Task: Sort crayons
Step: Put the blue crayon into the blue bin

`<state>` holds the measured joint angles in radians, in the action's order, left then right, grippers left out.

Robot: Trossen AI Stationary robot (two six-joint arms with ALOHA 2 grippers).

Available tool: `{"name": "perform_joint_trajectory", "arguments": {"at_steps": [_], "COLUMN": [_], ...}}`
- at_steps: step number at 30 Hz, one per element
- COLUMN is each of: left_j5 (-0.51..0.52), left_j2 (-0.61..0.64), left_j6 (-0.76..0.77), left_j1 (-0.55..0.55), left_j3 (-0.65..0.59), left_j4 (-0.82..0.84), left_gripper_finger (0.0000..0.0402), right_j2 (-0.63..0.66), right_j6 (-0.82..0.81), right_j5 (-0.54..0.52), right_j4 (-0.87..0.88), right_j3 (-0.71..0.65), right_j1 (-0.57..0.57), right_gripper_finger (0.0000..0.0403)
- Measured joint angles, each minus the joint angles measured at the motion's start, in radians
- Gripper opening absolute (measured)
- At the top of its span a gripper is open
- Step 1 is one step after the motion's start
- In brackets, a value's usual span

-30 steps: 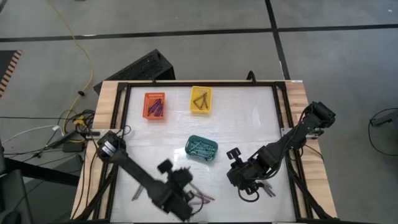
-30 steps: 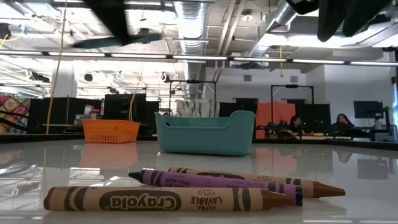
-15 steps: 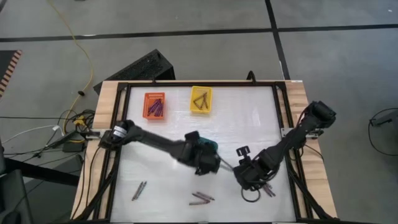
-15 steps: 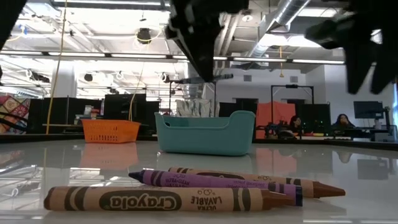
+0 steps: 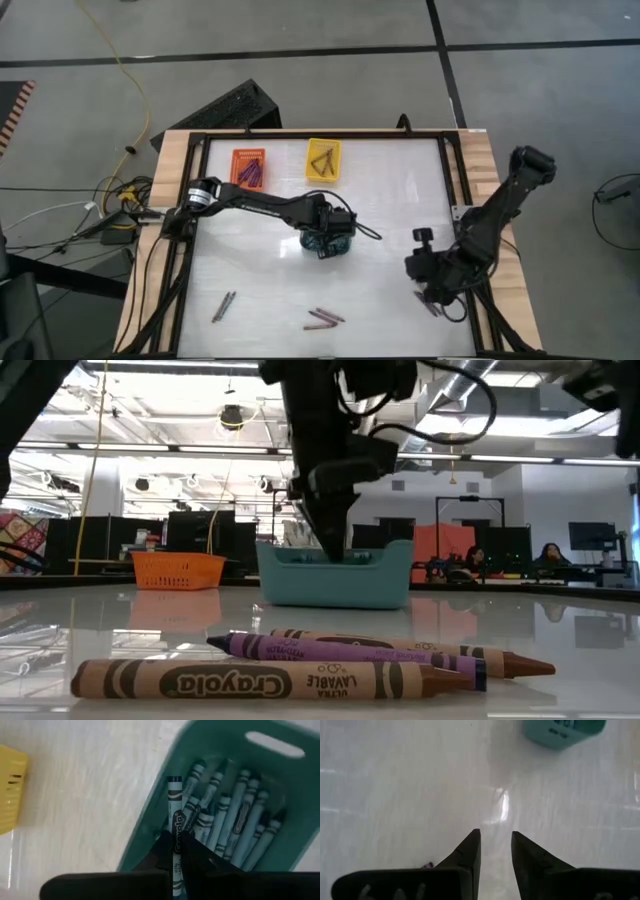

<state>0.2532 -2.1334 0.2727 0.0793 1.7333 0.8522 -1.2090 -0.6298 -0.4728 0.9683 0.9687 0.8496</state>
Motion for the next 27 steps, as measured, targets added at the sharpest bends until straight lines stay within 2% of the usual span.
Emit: {"name": "perform_joint_trajectory", "arguments": {"at_steps": [13, 21, 27], "left_j5": [-0.083, -0.147, -0.155], "left_j2": [0.001, 0.001, 0.001], "left_j6": [-0.069, -0.078, -0.091], "left_j1": [-0.008, -0.017, -0.017], "left_j3": [-0.023, -0.023, -0.023], "left_j4": [-0.009, -0.004, -0.004], "left_gripper_finger": [0.0026, 0.0034, 0.0074], "right_j2": [0.044, 0.044, 0.044], "right_j6": [-0.314, -0.353, -0.396], "right_j5": [0.009, 0.003, 0.003], "right_j4": [-0.013, -0.021, -0.023], "right_j3": [-0.131, -0.132, -0.132], "right_j1": [0.135, 0.159, 0.164], "right_gripper_finger": [0.0103, 0.0103, 0.0103]}}
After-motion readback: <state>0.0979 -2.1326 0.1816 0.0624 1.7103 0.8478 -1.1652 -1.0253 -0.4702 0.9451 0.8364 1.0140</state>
